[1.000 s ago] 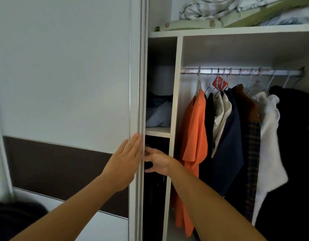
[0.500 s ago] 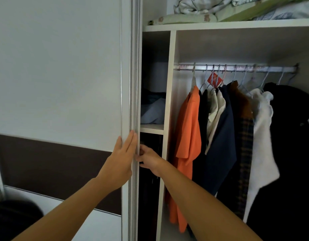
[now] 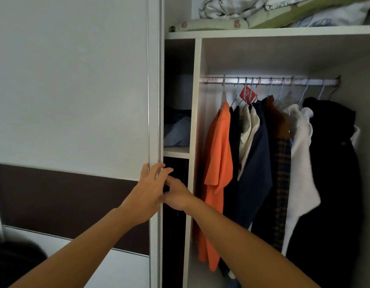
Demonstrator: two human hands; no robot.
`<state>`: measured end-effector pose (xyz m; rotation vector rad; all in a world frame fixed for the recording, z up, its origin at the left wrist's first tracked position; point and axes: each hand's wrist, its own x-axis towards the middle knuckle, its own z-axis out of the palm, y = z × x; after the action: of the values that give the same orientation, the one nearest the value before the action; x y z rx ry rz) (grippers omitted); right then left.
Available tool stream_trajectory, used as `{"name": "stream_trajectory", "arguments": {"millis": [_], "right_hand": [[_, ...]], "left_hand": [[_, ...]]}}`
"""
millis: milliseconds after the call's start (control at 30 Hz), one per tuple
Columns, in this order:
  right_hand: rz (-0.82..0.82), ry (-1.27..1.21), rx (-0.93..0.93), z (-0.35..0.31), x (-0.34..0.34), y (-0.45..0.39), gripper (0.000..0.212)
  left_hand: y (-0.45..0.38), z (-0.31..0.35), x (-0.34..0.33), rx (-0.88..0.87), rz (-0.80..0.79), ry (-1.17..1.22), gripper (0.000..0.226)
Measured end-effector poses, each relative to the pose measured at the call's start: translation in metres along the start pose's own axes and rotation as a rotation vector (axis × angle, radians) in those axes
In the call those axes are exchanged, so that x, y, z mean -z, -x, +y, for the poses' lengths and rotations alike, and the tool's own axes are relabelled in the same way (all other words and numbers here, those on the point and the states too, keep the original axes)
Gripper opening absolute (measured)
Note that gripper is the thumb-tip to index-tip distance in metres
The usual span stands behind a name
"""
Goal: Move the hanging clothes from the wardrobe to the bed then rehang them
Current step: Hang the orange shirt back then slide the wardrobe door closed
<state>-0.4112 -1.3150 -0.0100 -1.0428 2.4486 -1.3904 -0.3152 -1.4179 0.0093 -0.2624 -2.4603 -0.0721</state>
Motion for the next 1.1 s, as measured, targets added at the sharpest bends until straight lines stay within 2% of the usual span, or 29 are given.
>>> {"name": "stream_trajectory", "arguments": {"millis": [100, 167, 300, 433, 533, 633, 833, 967, 1100], "right_hand": [[0.097, 0.134, 0.016, 0.004, -0.002, 0.006, 0.066], [0.166, 0.128, 0.0, 0.006, -0.003, 0.011, 0.061], [0.259, 0.129, -0.019, 0.007, 0.003, 0.021, 0.052], [0.355, 0.267, -0.041, 0.01, 0.009, 0.028, 0.036], [0.39, 0.453, -0.016, 0.014, 0.019, 0.04, 0.026], [0.388, 0.52, -0.02, 0.017, 0.034, 0.054, 0.017], [0.423, 0.62, -0.063, 0.026, 0.065, 0.09, 0.026], [0.462, 0.567, -0.186, 0.03, 0.084, 0.109, 0.032], [0.537, 0.483, -0.267, 0.031, 0.101, 0.135, 0.039]], "left_hand": [[-0.002, 0.007, -0.004, -0.015, 0.015, 0.018, 0.084], [-0.003, 0.013, -0.004, -0.024, 0.016, 0.025, 0.084], [-0.005, 0.028, 0.004, -0.053, -0.055, 0.003, 0.08], [-0.008, 0.045, 0.007, -0.072, -0.088, -0.004, 0.078], [-0.01, 0.055, 0.003, -0.096, -0.1, 0.003, 0.076], [-0.014, 0.071, -0.002, -0.134, -0.091, -0.003, 0.077], [-0.019, 0.1, -0.008, -0.218, -0.101, 0.112, 0.08], [-0.022, 0.122, -0.025, -0.247, -0.117, 0.199, 0.096], [-0.019, 0.137, -0.033, -0.209, -0.072, 0.414, 0.091]]}}
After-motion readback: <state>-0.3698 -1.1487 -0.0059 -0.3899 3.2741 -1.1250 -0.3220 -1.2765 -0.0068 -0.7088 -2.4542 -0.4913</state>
